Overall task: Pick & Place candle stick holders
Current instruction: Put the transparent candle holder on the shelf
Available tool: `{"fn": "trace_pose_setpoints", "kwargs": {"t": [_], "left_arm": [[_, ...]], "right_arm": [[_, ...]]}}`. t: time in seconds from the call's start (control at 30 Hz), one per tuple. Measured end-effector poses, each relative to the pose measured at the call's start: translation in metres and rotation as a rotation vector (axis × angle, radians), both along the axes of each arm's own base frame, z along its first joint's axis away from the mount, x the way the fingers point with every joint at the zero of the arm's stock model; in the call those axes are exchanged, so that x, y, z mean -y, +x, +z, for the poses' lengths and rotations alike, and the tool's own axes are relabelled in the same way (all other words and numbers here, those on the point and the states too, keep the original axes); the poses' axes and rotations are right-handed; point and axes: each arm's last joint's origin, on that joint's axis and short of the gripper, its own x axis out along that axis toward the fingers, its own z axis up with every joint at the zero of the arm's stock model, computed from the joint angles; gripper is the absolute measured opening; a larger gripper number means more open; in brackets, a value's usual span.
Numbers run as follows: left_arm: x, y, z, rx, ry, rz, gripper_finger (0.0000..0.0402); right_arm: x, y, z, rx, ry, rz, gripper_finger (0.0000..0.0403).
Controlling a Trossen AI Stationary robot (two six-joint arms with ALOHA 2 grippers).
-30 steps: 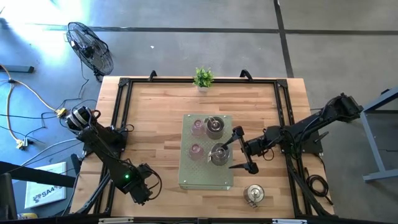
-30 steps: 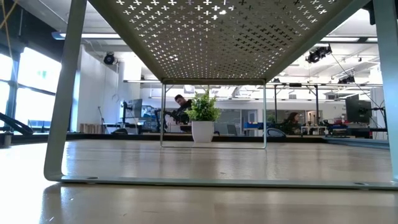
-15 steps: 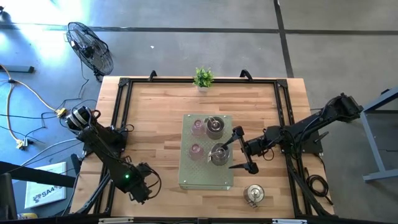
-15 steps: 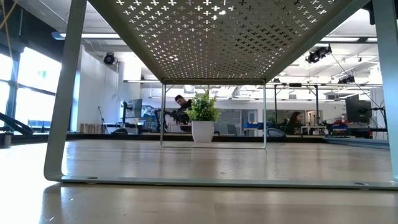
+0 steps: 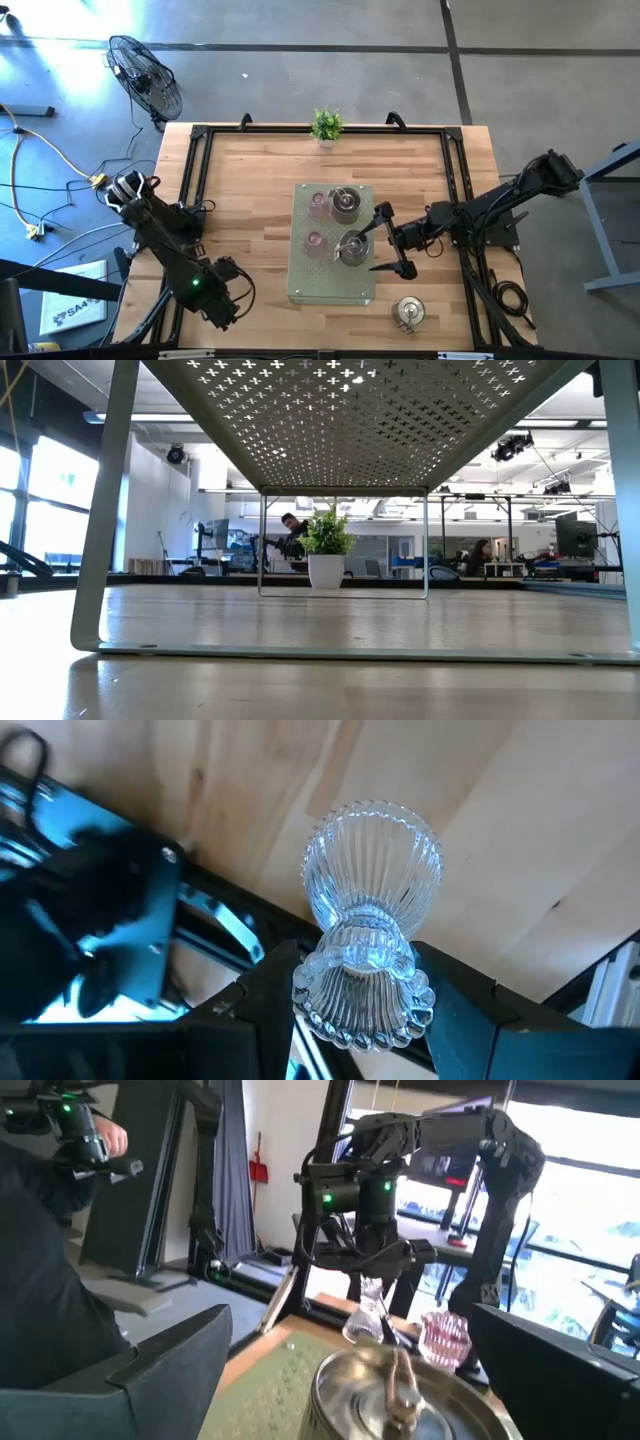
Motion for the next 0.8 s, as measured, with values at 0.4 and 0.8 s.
{"fn": "trace_pose_setpoints", "kwargs": {"t": [0.4, 0.8], "left_arm": [[-0.009, 0.021, 0.038, 0.133, -0.046, -0.154, 0.0163], [-0.019, 0.038, 0.068, 0.253, -0.077, -0.319, 0.0163]], "right_arm": [[0.0, -0.001, 0.002, 0.016, 0.002, 0.0, 0.04], [0.0, -0.001, 0.0, -0.004, -0.006, 0.0, 0.04]]}}
